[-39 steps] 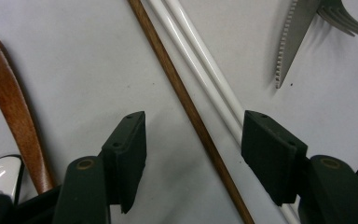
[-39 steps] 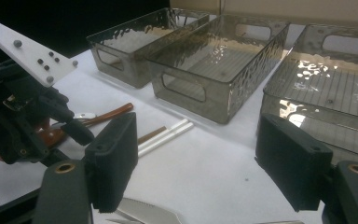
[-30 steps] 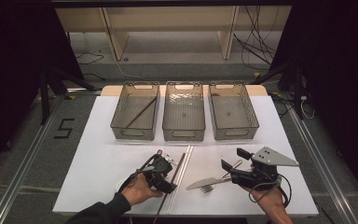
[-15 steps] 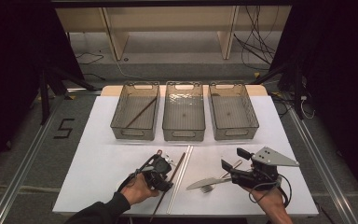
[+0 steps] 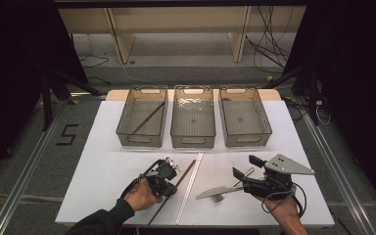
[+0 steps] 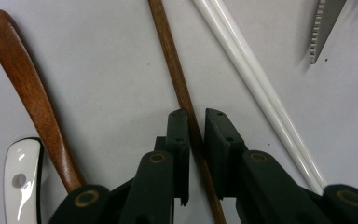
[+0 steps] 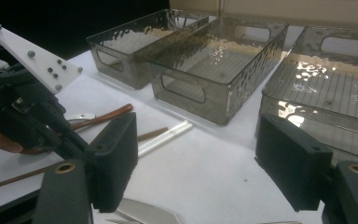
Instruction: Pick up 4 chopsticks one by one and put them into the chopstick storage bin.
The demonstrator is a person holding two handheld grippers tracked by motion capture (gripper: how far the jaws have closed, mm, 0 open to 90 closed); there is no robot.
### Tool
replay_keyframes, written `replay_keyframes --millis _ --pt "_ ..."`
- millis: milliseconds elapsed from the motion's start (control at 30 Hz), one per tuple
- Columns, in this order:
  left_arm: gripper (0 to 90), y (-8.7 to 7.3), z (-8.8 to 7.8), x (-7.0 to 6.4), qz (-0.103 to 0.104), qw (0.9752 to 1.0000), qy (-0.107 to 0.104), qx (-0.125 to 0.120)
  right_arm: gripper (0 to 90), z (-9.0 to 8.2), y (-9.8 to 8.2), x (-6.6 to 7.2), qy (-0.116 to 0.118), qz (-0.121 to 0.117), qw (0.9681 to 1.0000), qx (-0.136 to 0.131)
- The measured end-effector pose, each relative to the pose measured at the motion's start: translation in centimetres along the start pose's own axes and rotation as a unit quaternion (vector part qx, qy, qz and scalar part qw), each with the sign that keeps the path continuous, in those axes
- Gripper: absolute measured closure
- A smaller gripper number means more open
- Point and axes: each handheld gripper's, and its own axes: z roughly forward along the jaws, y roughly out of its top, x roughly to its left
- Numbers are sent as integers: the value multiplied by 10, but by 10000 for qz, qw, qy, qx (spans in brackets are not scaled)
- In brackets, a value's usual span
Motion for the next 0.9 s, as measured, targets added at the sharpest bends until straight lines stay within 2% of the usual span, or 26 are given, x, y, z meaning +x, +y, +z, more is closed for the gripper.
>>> replay_keyframes --millis 200,433,667,900 --pt "731 0 1 -3 27 10000 -10 21 305 0 0 0 -7 -19 10000 12" --pt "778 0 1 -4 170 9998 121 16 305 0 0 0 -7 -16 10000 7" --pt "813 0 0 0 29 10000 10 -13 305 0 0 0 0 -12 10000 9" --pt "842 0 1 1 -22 10000 32 -23 305 0 0 0 -4 -18 10000 15"
